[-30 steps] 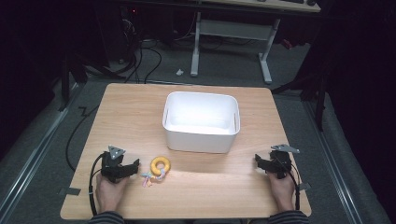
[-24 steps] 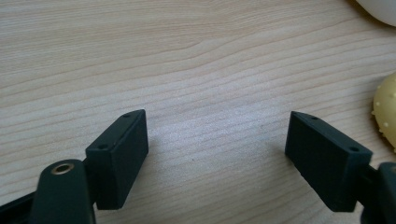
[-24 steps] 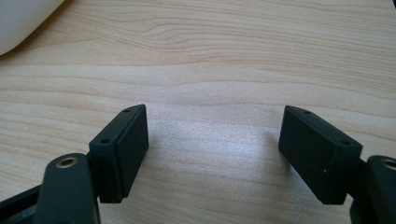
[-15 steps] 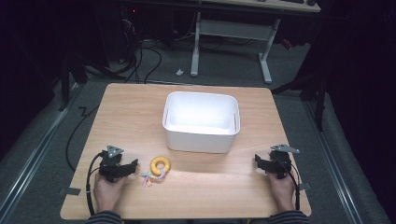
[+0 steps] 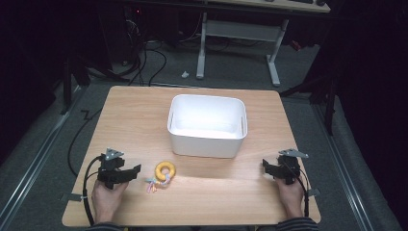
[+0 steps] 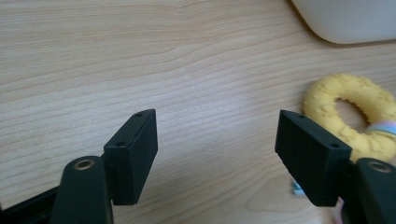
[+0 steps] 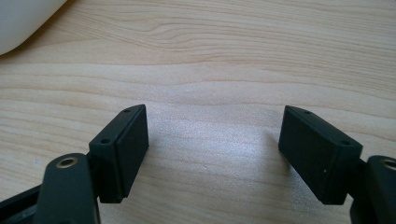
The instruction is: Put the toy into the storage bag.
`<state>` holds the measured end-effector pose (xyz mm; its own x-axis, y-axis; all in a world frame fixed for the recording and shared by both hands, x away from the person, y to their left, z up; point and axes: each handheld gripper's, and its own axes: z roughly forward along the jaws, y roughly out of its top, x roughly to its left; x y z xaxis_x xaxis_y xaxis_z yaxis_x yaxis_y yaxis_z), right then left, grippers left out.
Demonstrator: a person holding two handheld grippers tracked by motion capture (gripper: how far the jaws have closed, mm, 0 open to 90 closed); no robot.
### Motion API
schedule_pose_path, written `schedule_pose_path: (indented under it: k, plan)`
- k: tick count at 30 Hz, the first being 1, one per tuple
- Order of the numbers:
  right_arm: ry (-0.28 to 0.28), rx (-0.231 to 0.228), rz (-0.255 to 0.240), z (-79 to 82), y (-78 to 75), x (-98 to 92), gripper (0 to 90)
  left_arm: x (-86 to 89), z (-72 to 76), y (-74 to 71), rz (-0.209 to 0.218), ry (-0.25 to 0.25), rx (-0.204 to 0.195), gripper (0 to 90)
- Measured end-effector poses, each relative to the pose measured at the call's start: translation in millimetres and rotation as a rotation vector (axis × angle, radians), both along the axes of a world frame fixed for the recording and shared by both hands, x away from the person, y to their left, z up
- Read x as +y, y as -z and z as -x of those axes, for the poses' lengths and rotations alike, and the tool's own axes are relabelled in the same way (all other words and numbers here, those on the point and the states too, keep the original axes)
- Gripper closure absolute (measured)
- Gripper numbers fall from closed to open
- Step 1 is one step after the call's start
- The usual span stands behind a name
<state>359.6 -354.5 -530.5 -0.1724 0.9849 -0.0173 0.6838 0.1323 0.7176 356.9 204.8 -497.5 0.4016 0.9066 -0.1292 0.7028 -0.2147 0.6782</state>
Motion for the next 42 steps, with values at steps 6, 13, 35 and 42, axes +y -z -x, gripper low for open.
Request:
schedule_pose_path:
  k: [6,13,35,42]
  plan:
    - [0.002,0.0,0.001,0.0,0.0,0.0,23.8,-16.2,4.9,-13.5,-0.081,0.038,-0.004,34.1]
    - [-0.005,0.0,0.002,0.2,0.0,0.3,23.9,-37.4,2.6,-21.4,-0.122,0.104,0.015,37.7]
    - [-0.019,0.003,-0.001,0.6,-0.2,1.4,24.1,-82.2,-10.1,-26.2,-0.207,0.148,0.118,40.5]
    - [-0.031,0.001,0.002,1.0,-0.1,2.2,24.7,-94.8,-15.8,-20.8,-0.226,0.16,0.148,45.5]
